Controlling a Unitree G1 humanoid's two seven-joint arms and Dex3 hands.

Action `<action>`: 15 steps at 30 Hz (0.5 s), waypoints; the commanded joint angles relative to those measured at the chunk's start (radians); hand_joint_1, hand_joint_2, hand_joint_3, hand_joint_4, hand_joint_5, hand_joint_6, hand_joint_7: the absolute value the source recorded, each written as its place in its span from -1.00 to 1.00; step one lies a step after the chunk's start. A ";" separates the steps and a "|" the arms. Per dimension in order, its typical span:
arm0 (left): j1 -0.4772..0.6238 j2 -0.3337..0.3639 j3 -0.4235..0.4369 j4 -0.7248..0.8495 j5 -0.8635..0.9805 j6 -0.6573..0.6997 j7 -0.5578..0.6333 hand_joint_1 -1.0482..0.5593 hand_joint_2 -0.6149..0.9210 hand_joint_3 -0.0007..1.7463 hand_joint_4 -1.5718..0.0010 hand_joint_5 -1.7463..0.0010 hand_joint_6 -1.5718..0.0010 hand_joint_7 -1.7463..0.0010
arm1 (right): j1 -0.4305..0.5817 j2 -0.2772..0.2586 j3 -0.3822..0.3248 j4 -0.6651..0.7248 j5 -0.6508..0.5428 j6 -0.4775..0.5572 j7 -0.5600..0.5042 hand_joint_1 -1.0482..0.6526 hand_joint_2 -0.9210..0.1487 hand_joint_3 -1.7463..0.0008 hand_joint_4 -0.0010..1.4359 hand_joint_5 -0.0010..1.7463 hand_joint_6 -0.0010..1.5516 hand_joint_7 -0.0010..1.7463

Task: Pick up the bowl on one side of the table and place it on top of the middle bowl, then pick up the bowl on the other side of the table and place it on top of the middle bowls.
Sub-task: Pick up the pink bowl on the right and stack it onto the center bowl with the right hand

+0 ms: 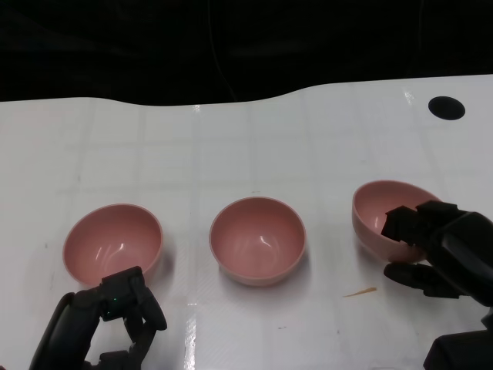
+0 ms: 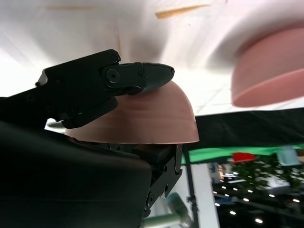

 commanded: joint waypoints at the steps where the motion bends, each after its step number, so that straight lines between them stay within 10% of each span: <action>1: -0.006 0.005 0.002 0.014 0.004 -0.015 0.016 0.20 0.43 0.37 -0.08 -0.90 0.02 -0.66 | 0.005 -0.047 -0.014 -0.055 -0.007 -0.015 0.011 0.05 -0.98 0.49 0.05 1.00 -0.38 1.00; 15: -0.026 0.007 0.000 0.056 0.002 -0.036 0.017 0.22 0.43 0.38 -0.07 -0.93 0.03 -0.68 | -0.028 -0.124 -0.062 -0.382 0.024 -0.086 0.267 0.05 -0.85 0.56 0.12 1.00 -0.36 1.00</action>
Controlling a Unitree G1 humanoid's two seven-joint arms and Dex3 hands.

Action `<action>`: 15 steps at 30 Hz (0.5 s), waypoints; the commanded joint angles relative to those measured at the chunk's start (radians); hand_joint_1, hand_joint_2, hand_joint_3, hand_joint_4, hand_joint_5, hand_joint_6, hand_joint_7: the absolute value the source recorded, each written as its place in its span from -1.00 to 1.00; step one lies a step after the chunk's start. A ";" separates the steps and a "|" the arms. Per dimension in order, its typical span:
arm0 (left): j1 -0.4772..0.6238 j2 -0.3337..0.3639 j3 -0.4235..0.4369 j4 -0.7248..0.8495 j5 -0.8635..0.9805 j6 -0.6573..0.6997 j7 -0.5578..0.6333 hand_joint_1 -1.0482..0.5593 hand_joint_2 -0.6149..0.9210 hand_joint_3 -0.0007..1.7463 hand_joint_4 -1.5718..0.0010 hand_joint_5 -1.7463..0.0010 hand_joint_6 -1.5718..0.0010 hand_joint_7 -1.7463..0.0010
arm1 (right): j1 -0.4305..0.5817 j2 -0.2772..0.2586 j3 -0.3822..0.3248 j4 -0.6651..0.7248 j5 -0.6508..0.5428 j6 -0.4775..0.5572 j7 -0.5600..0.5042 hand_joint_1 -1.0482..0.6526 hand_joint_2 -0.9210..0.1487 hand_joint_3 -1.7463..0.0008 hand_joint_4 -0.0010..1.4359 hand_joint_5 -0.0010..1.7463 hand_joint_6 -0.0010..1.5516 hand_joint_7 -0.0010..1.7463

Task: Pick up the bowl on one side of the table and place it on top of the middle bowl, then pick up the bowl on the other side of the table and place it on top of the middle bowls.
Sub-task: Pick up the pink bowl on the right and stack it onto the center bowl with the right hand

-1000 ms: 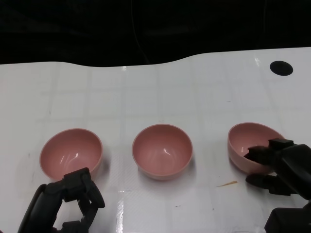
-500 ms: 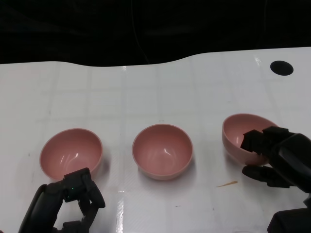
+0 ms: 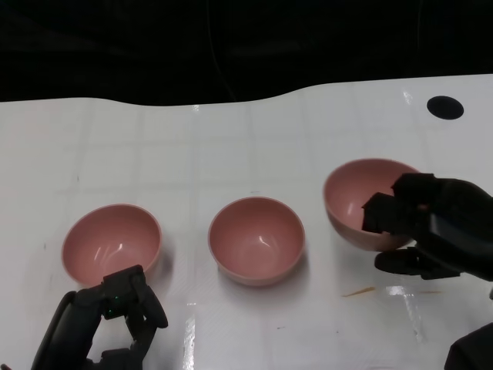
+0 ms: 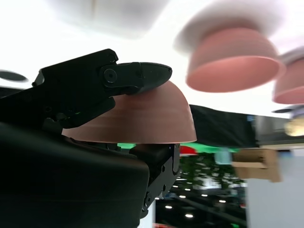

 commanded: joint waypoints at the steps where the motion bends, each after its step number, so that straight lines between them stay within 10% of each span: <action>1: -0.001 0.009 0.002 0.006 -0.001 -0.006 0.009 0.22 0.43 0.38 -0.07 -0.93 0.03 -0.68 | -0.030 -0.006 -0.028 -0.052 0.021 -0.030 0.034 0.06 -0.82 0.58 0.12 1.00 -0.36 1.00; 5: -0.004 0.010 0.002 0.009 0.005 -0.005 0.013 0.21 0.43 0.37 -0.06 -0.94 0.04 -0.68 | -0.064 0.037 -0.026 -0.090 0.055 -0.039 0.112 -0.03 -0.95 0.63 0.15 1.00 -0.14 0.51; 8: -0.003 0.012 0.001 0.007 0.007 -0.003 0.013 0.20 0.43 0.37 -0.06 -0.94 0.04 -0.68 | -0.087 0.074 -0.020 -0.103 0.055 -0.036 0.147 -0.03 -0.94 0.64 0.20 1.00 -0.28 0.89; 15: -0.004 0.007 -0.002 0.016 0.007 -0.012 0.017 0.19 0.47 0.32 -0.06 -0.94 0.04 -0.68 | -0.134 0.165 -0.004 -0.125 0.015 -0.016 0.179 -0.03 -0.88 0.63 0.24 1.00 -0.27 1.00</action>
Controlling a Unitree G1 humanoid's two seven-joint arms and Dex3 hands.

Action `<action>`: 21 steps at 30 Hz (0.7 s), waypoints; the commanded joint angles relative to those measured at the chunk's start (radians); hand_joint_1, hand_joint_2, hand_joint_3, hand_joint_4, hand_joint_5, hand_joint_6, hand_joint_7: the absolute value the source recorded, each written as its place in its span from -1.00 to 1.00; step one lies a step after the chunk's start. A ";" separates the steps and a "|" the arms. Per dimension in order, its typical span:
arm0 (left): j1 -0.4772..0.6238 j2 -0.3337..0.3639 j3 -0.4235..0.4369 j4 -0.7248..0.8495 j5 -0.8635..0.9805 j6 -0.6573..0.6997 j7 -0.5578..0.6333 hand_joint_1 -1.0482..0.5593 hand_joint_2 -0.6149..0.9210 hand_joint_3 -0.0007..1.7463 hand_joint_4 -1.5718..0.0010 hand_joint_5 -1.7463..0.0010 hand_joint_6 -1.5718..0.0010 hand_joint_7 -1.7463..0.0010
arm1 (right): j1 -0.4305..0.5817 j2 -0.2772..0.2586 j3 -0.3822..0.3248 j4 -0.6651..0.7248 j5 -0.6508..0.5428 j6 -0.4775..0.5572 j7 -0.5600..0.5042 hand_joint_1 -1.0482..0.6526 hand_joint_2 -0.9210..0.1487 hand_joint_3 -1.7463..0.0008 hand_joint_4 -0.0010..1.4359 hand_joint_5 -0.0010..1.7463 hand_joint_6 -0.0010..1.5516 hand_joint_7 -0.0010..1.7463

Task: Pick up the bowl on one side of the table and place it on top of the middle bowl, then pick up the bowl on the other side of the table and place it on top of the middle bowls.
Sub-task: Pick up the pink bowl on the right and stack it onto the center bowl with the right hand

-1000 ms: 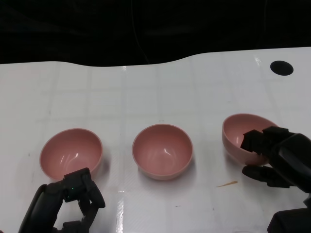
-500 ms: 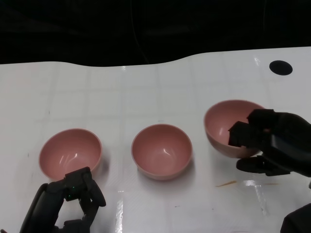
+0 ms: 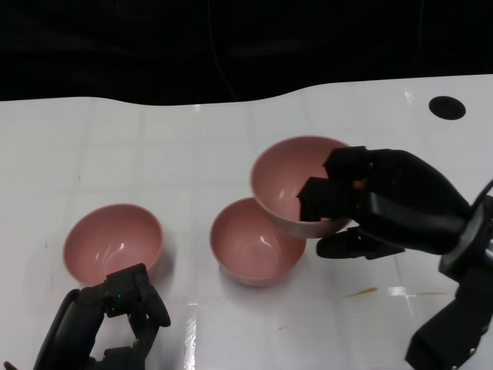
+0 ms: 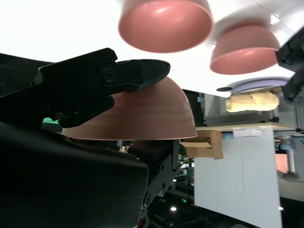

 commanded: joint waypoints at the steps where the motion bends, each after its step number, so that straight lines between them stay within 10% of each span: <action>1: 0.007 0.008 0.005 -0.004 0.005 0.000 0.016 0.19 0.48 0.31 -0.06 -0.94 0.04 -0.67 | -0.036 0.028 0.007 -0.015 -0.020 0.004 0.002 -0.01 -0.79 0.64 0.26 1.00 -0.25 1.00; 6: 0.007 0.010 0.005 -0.003 0.004 -0.003 0.014 0.19 0.49 0.30 -0.06 -0.95 0.05 -0.68 | -0.056 0.077 0.030 -0.014 -0.028 0.008 0.018 0.02 -0.69 0.64 0.27 1.00 -0.28 0.98; 9: 0.010 0.009 0.004 -0.010 0.006 -0.002 0.015 0.20 0.49 0.31 -0.05 -0.95 0.05 -0.68 | -0.057 0.108 0.043 -0.015 -0.044 0.014 0.013 0.06 -0.41 0.26 0.31 1.00 -0.23 1.00; 21: 0.021 -0.001 -0.001 -0.030 0.017 0.009 0.030 0.22 0.49 0.32 -0.05 -0.95 0.05 -0.67 | -0.061 0.163 0.095 0.091 -0.081 -0.039 -0.058 0.04 -0.44 0.20 0.25 1.00 -0.29 1.00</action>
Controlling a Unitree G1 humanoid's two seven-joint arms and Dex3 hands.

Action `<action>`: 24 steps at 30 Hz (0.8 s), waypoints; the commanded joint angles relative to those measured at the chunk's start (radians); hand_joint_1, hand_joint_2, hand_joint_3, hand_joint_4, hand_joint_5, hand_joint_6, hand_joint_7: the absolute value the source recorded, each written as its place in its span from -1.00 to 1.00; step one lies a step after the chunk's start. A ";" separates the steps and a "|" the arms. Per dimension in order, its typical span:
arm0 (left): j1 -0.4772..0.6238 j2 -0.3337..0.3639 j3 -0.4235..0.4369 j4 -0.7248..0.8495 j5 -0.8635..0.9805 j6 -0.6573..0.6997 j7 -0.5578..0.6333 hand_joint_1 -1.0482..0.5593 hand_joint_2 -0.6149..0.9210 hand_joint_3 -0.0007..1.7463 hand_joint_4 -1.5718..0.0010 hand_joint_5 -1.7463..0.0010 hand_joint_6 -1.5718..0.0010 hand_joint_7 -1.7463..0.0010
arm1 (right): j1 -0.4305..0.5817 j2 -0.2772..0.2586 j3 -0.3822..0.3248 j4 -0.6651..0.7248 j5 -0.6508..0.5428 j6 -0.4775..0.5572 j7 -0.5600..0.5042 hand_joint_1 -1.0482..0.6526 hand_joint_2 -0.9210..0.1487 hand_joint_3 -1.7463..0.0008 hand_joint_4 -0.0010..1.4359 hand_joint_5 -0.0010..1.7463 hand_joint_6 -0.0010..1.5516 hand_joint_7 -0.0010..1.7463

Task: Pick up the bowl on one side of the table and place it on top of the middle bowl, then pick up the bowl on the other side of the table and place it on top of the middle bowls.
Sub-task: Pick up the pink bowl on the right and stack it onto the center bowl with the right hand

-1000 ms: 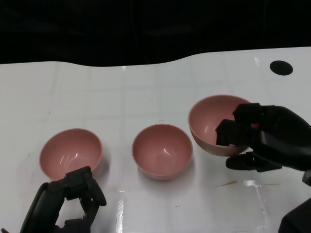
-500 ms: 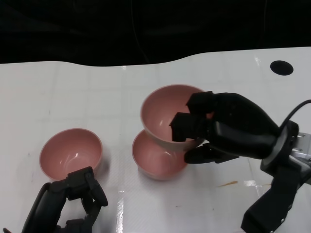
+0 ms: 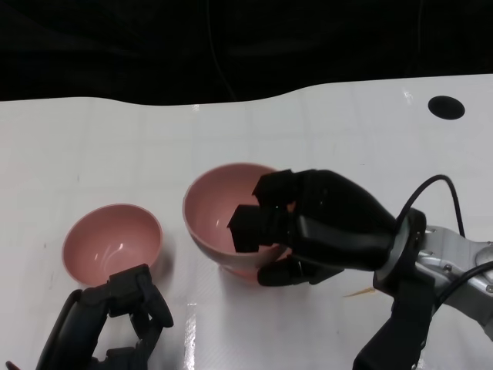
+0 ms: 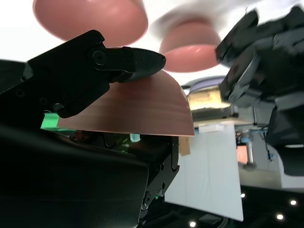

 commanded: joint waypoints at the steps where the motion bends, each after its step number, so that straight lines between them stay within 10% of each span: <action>1: 0.017 0.002 0.001 -0.016 -0.005 0.010 0.012 0.22 0.49 0.32 -0.05 -0.95 0.05 -0.66 | -0.020 0.005 0.008 0.043 -0.014 -0.024 -0.050 0.05 -0.44 0.20 0.25 1.00 -0.30 1.00; 24: 0.009 -0.005 -0.003 0.007 -0.007 -0.027 0.016 0.21 0.46 0.37 -0.05 -0.98 0.06 -0.69 | -0.044 -0.003 0.041 0.189 -0.073 -0.036 -0.141 0.05 -0.49 0.17 0.17 1.00 -0.34 1.00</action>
